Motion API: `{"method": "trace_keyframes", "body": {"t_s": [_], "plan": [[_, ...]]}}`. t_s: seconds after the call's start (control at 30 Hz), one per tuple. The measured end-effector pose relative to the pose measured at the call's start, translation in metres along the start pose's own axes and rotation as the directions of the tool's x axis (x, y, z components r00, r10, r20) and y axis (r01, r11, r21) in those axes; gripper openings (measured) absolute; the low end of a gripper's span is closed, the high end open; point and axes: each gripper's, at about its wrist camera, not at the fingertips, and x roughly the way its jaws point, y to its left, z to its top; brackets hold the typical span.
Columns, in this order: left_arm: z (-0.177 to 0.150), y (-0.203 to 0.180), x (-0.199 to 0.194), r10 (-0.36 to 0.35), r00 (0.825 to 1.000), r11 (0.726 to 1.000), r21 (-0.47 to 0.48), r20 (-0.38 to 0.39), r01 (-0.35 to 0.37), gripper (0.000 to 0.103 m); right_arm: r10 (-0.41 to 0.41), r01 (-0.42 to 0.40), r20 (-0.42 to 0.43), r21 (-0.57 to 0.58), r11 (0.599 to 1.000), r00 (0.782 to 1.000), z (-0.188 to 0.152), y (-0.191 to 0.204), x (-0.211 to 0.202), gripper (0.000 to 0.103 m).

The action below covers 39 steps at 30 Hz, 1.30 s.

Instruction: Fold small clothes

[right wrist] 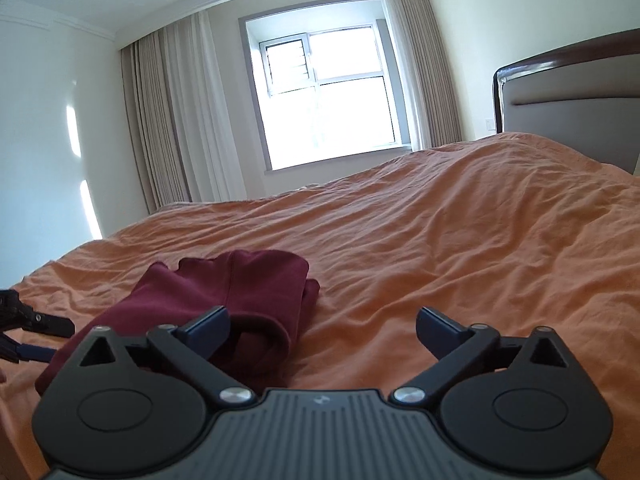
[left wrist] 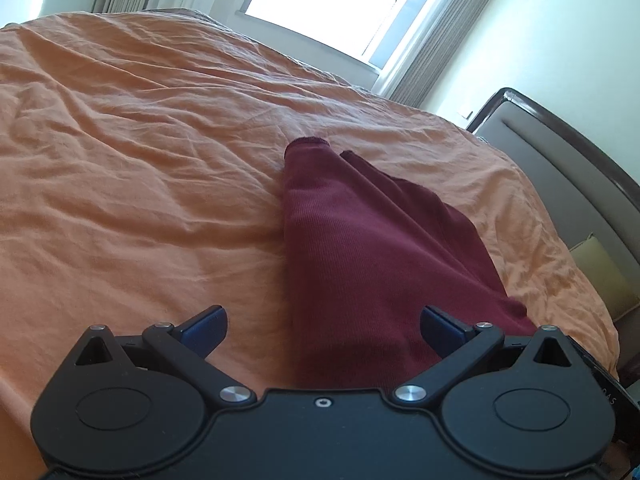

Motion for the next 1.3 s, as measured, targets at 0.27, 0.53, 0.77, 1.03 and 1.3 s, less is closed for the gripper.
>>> {"method": "trace_keyframes", "body": {"t_s": [0.27,0.53,0.77,1.03,1.3], "plan": [[0.025,-0.008,0.019,0.044,0.999,0.998,0.048,-0.007,-0.044,0.102,0.127,-0.102,-0.121,0.19,0.976,0.985,0.021,-0.007,0.072,0.103],[0.022,-0.005,0.045,0.042,0.998,0.998,0.037,-0.051,-0.04,0.102,0.245,-0.172,-0.197,0.329,0.929,0.949,0.0,-0.015,0.114,0.103],[0.013,-0.001,0.055,0.037,0.999,0.998,0.051,-0.034,-0.035,0.103,0.253,-0.185,-0.19,0.315,0.931,0.949,-0.014,-0.016,0.118,0.103],[0.013,0.0,0.055,0.03,0.999,0.999,0.046,-0.035,-0.028,0.103,0.248,-0.185,-0.178,0.308,0.933,0.952,-0.018,-0.015,0.117,0.103],[0.012,0.001,0.055,0.029,0.999,0.999,0.045,-0.037,-0.028,0.103,0.264,-0.208,-0.156,0.305,0.929,0.952,-0.019,-0.016,0.109,0.103]]}}
